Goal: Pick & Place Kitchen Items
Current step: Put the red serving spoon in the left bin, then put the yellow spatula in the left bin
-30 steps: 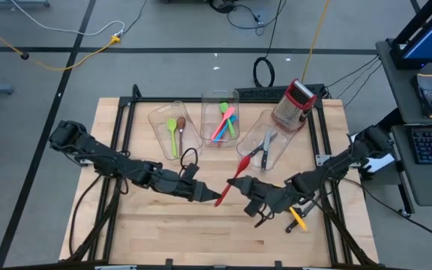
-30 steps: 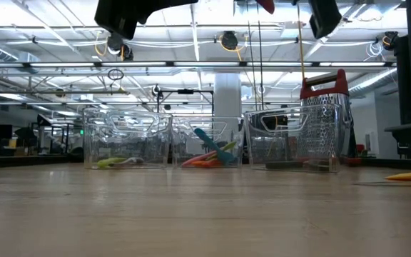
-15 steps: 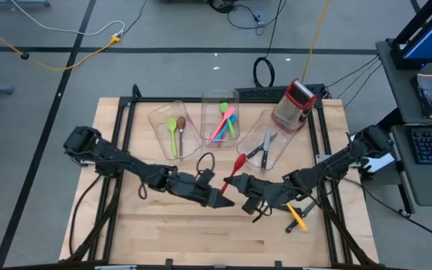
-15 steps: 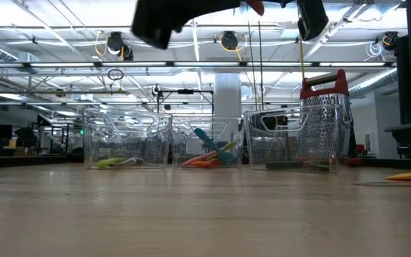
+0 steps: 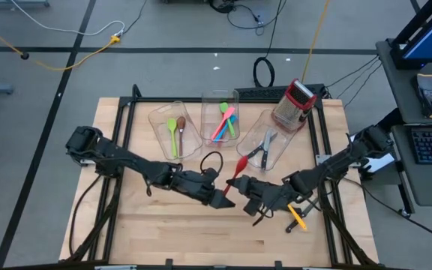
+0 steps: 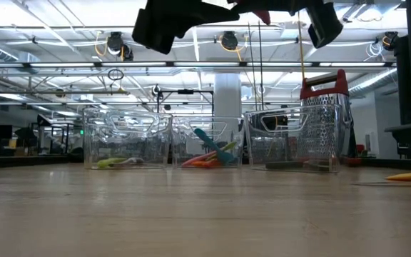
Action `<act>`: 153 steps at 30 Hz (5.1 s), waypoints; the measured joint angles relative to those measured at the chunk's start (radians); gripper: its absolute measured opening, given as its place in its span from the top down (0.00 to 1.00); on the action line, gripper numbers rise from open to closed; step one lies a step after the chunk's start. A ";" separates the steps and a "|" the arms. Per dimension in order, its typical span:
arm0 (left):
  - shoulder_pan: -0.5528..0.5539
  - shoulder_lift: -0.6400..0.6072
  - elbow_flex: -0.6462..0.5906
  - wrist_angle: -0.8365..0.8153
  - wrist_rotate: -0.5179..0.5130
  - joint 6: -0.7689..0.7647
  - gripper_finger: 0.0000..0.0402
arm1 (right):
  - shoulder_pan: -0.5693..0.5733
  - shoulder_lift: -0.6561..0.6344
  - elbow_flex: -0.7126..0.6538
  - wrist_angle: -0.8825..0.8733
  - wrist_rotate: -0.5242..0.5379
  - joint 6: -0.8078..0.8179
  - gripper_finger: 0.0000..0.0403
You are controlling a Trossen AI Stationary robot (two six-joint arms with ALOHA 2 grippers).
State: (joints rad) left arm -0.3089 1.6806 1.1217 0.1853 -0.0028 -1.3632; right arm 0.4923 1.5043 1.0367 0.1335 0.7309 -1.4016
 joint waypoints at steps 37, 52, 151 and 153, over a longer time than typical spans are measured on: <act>0.003 0.000 0.000 -0.260 -0.132 -0.084 0.93 | 0.099 -0.003 -0.001 -0.040 0.089 0.415 0.73; 0.022 -0.259 0.000 -0.868 -0.466 -0.268 0.93 | 0.112 -0.003 0.000 -0.095 0.446 0.542 0.71; 0.590 -0.551 -0.150 -0.762 0.020 0.508 0.44 | 0.079 -0.266 0.000 -0.453 -0.370 1.655 0.71; 0.519 -0.568 -0.150 -0.756 -0.027 0.518 0.44 | 0.080 -0.282 0.000 -0.516 -0.401 1.707 0.71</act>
State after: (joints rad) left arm 0.2102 1.1124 0.9714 -0.5704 -0.0294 -0.8450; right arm 0.5724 1.2220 1.0367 -0.3822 0.3302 0.3053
